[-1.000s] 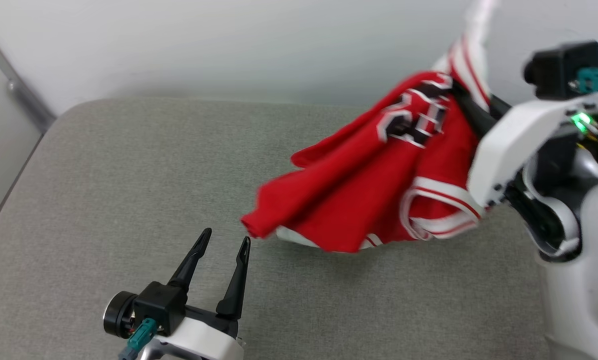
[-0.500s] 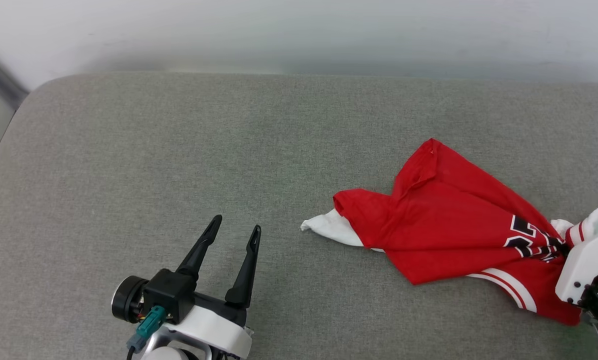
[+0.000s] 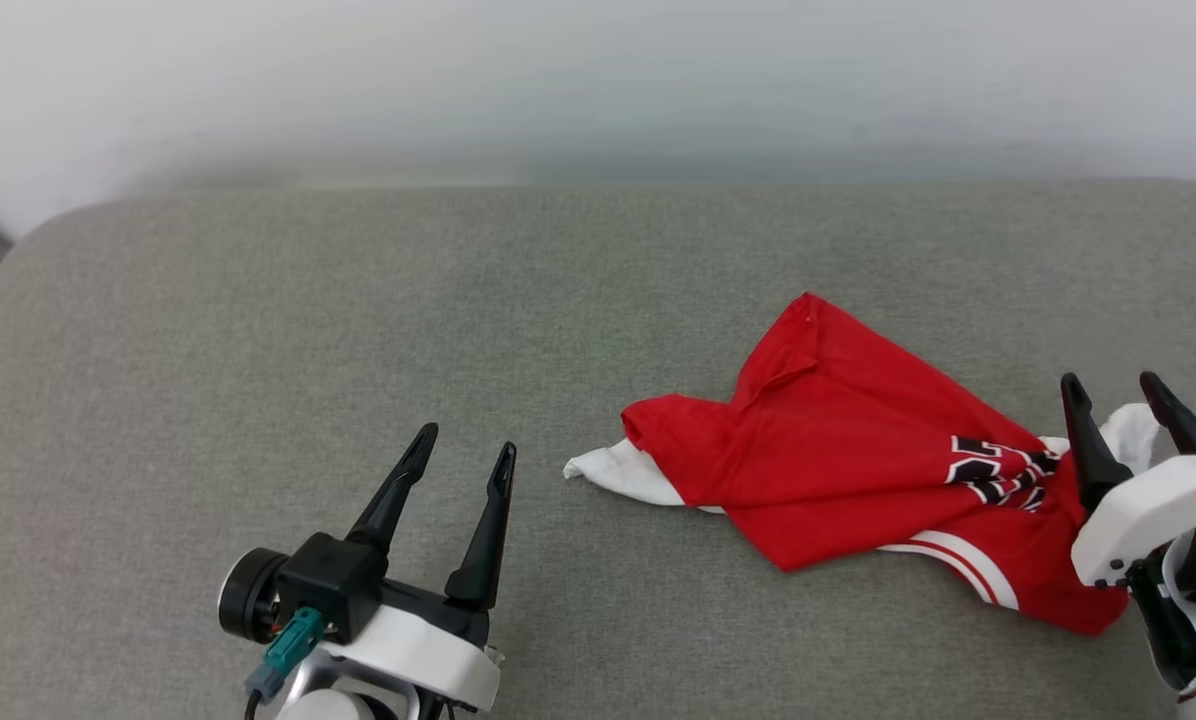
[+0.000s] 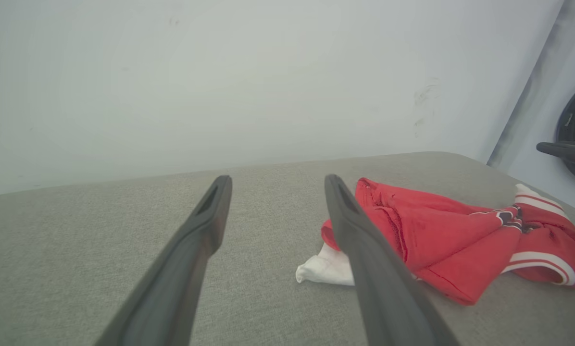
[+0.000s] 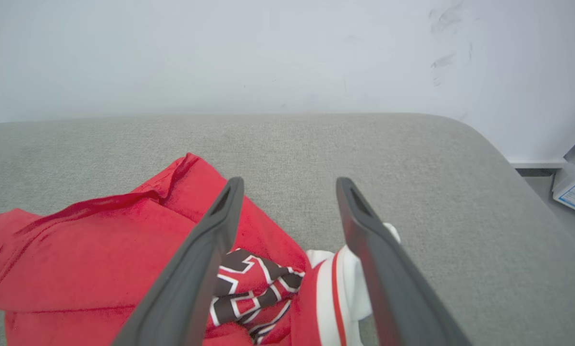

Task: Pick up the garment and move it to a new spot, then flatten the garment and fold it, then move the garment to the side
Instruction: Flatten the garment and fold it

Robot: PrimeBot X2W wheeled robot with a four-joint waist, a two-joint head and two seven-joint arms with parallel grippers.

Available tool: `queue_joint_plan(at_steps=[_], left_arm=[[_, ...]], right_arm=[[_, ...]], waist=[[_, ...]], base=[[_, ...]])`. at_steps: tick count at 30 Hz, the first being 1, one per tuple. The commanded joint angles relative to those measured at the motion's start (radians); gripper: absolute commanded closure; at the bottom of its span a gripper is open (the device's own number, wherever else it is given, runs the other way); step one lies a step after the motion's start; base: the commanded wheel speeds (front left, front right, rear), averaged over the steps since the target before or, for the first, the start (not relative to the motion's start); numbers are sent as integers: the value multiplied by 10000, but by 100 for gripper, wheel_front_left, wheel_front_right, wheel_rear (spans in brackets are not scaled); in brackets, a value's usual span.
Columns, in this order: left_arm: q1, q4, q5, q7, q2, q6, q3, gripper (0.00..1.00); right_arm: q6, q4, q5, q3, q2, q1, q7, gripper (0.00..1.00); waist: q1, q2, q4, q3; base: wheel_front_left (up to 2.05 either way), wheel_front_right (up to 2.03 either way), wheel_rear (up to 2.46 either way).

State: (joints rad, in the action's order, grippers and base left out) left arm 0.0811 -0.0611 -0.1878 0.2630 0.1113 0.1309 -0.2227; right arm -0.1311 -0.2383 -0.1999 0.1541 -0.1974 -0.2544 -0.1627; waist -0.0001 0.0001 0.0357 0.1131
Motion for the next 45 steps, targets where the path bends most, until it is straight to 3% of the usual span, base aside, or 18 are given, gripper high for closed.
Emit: queue_joint_plan(at_steps=[1, 8, 14, 21, 28, 31, 35, 41, 45], left_arm=[[-149, 55, -48, 27, -57, -12, 52, 0], [-290, 259, -140, 27, -129, -12, 135, 0], [-397, 453, -284, 27, -150, -12, 202, 0], [-520, 630, -539, 27, -143, -12, 92, 0], [699, 160, -1198, -146, 472, -12, -1347, 0], [1944, -9, -1602, -1261, 956, -12, -2301, 0], [4036, -279, -2593, -3742, 1473, -12, -3355, 0], [6921, -1095, -4874, -7842, 1962, -12, -4222, 0], [8323, -1792, -5781, -10016, 2249, -12, -4637, 0]], right_arm=[[7, 309, -52, -217, -173, 275, 462, 0], [5, 1592, -381, -910, -213, 1226, 2303, 0], [5, 2298, -590, -1192, 131, 1952, 3497, 0], [5, 2549, -405, -1280, 419, 2372, 3963, 0], [5, 2611, -190, -1027, 568, 2033, 4078, 0], [5, 2621, -145, -855, 666, 1882, 4094, 0], [5, 2622, -59, -855, 763, 1708, 4122, 0], [5, 2530, 22, -1106, 1022, 1396, 4203, 0], [5, 2380, 27, -1230, 1195, 1259, 4251, 0]], waist=[[1, -1, -192, -228], [1, -1, -506, -544], [1, -1, -666, -551], [1, -1, -844, -290], [1, -1, -1253, 160], [1, -1, -1450, 395], [1, -1, -1802, 824], [1, -1, -2551, 1561], [1, -1, -3061, 2029]], base=[[0, 0, 0], [0, 0, 0], [0, 0, 0], [0, 0, 0], [0, 0, 0], [0, 0, 0], [0, 0, 0], [0, 0, 0], [0, 0, 0]])
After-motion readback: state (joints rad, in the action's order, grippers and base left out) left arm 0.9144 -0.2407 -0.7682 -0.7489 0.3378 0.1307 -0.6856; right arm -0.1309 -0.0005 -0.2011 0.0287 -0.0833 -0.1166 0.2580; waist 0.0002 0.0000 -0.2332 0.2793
